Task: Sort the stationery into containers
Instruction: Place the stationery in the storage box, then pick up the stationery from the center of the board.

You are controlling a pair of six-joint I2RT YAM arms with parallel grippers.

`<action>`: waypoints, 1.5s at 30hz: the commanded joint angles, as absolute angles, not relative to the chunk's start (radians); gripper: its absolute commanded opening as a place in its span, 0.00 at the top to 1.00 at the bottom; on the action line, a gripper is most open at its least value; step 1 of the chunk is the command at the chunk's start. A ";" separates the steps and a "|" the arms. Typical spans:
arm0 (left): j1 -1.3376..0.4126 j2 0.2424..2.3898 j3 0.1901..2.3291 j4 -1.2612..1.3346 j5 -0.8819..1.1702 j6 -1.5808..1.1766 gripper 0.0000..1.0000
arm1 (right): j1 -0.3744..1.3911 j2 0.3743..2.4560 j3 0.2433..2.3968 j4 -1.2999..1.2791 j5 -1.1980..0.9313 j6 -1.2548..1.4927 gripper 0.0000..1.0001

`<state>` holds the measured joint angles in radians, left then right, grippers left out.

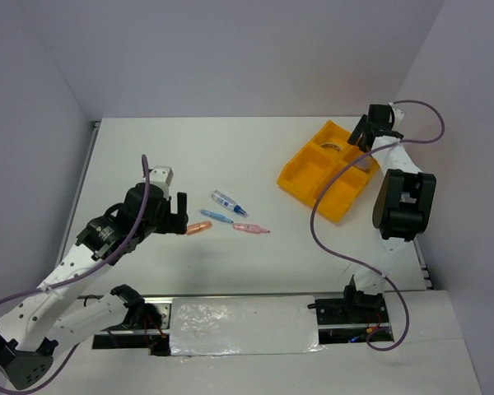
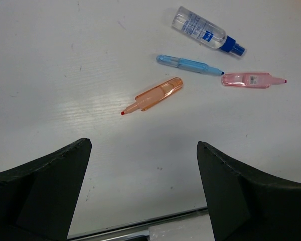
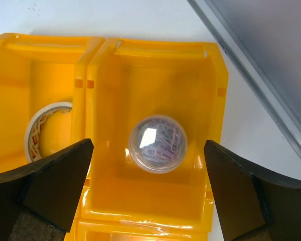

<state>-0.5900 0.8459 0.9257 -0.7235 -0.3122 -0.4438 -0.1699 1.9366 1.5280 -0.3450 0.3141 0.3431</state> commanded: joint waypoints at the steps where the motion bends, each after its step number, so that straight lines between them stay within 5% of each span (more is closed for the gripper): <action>1: -0.586 0.851 0.936 -0.684 -0.310 -0.425 0.01 | -0.164 1.882 1.578 -0.359 0.302 0.347 0.00; 10: -0.508 1.024 1.040 -0.652 -0.196 -0.518 0.01 | -0.006 1.645 1.517 -0.382 0.203 0.289 0.00; 18: -0.529 1.317 1.229 -0.563 -0.285 -0.756 0.01 | 0.262 1.338 1.205 -0.336 0.101 0.287 0.03; 28: -0.644 1.762 1.546 -0.670 -0.554 -1.083 0.06 | 0.284 0.910 0.798 -0.299 0.130 0.408 0.10; 45: -0.646 2.011 1.605 -0.690 -0.519 -1.207 0.14 | 0.287 0.716 0.747 -0.347 -0.041 0.382 0.10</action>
<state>-0.6476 1.9656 1.5925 -0.6991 -0.5262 -1.1862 0.2821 0.7219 0.7586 -0.3679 0.0238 0.3946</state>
